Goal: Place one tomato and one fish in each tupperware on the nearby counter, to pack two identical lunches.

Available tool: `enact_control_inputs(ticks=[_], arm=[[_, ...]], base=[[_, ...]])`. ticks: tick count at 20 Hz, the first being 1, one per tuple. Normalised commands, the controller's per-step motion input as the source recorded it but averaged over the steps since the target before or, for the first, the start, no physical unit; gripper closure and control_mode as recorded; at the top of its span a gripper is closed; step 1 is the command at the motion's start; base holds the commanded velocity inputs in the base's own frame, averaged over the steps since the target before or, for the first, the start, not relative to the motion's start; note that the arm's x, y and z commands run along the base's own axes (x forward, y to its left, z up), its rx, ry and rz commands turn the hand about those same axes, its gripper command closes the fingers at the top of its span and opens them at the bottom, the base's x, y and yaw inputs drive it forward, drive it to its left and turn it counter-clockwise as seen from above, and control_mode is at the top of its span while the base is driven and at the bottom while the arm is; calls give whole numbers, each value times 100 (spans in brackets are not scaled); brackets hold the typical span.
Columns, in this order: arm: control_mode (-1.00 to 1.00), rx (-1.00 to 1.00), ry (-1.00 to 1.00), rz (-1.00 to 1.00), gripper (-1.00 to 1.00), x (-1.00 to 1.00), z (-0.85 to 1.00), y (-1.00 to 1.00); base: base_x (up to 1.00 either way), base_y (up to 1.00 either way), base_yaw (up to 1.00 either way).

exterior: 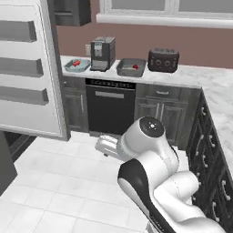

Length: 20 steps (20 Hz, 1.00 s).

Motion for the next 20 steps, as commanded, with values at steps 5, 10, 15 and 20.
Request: enact_control_inputs(ticks=[5,10,15,20], arm=[[100,0,0,0,-100,0,0,0],[100,0,0,0,-100,0,0,0],[100,0,0,0,-100,0,0,0],[100,0,0,0,-100,0,0,0]], base=[[30,21,71],[100,0,36],[100,0,20],[99,71,12]])
